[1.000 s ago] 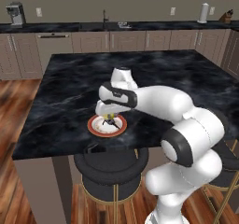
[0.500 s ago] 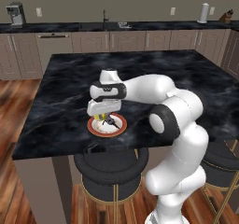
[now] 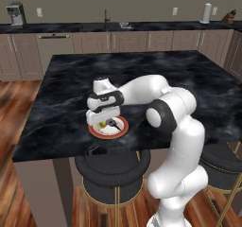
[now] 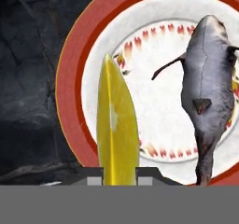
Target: Take the lemon wedge from the fridge and place it on the plate with fish on the dining counter.
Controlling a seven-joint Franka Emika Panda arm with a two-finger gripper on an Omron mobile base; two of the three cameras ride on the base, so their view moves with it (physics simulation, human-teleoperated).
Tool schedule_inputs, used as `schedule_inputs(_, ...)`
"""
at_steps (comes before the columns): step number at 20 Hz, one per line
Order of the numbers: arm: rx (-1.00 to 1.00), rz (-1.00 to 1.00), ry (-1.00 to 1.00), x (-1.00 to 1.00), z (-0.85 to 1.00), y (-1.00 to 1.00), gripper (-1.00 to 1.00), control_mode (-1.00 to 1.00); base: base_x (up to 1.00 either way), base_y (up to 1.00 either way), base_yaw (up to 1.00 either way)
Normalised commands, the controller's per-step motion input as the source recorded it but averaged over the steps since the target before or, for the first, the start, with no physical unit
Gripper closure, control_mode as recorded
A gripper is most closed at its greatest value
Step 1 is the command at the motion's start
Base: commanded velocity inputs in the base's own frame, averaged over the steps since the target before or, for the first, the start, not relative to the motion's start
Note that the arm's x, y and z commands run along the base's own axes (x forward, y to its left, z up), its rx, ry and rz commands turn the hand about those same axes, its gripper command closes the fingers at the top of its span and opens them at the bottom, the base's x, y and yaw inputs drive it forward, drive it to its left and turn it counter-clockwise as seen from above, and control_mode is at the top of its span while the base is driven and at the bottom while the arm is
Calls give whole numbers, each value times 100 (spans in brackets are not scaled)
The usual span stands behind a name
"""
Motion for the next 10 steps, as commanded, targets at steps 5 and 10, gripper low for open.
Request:
schedule_inputs(5,-6,0,0,34,-23,0,100,-100,0,0,0)
schedule_inputs(10,-4,0,0,36,-19,0,100,-100,0,0,0)
